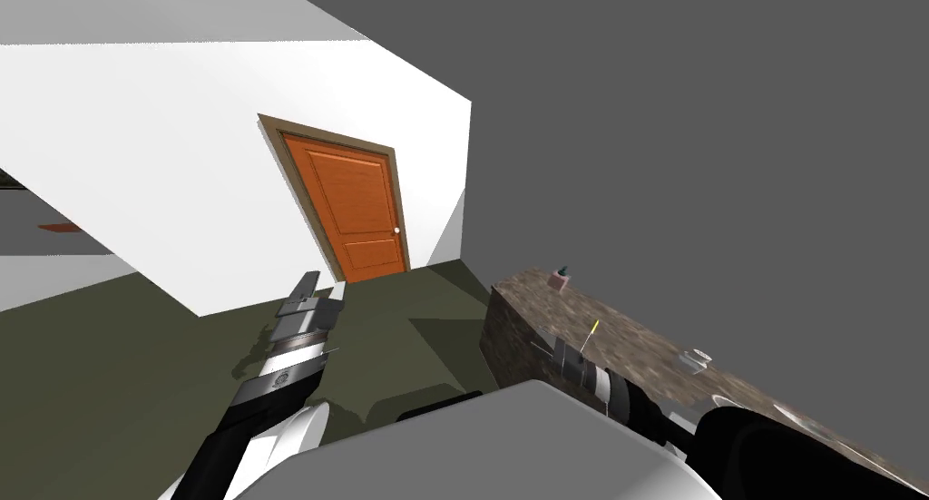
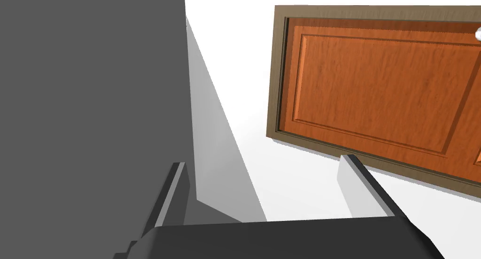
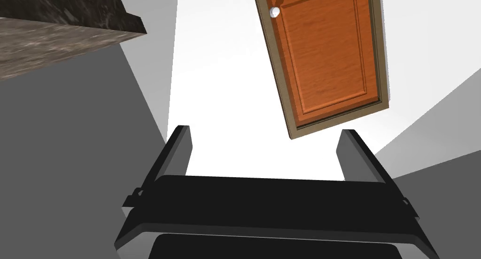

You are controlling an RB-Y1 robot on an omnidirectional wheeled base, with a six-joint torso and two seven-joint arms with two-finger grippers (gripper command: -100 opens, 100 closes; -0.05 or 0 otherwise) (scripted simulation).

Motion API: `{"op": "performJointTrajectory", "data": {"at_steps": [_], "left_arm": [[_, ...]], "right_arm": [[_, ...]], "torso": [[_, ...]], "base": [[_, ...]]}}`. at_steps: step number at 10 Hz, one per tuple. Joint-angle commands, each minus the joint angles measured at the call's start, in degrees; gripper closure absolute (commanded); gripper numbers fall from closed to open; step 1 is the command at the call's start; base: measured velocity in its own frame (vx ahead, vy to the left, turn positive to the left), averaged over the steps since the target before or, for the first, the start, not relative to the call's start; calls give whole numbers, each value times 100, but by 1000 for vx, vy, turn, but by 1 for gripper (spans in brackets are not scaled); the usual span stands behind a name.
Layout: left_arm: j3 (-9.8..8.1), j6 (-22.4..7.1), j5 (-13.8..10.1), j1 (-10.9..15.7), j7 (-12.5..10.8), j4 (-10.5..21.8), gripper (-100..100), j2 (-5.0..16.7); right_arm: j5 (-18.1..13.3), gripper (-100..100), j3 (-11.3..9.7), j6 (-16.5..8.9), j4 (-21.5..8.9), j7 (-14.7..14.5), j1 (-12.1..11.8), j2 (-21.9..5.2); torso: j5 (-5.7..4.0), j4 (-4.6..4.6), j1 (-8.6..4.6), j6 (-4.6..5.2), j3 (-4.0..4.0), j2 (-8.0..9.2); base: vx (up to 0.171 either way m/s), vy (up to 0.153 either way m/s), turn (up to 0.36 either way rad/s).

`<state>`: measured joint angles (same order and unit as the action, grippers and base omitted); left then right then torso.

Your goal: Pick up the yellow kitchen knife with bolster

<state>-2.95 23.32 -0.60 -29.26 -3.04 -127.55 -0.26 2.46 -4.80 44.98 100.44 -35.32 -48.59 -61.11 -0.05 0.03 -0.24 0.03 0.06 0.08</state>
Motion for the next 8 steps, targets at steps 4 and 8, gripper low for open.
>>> {"op": "performJointTrajectory", "data": {"at_steps": [4,8], "left_arm": [[-1,0,0,-1,0,0,0,0],[-1,0,0,-1,0,0,0,0]], "right_arm": [[-188,-100,-273,154,-601,-632,-169,-778],[-344,-100,-457,255,-1101,-1108,-351,-1416]], "torso": [[0,0,0,6,-1,-2],[0,0,0,6,-1,-3]], "base": [[-43,-17,237],[-42,-17,211]]}}
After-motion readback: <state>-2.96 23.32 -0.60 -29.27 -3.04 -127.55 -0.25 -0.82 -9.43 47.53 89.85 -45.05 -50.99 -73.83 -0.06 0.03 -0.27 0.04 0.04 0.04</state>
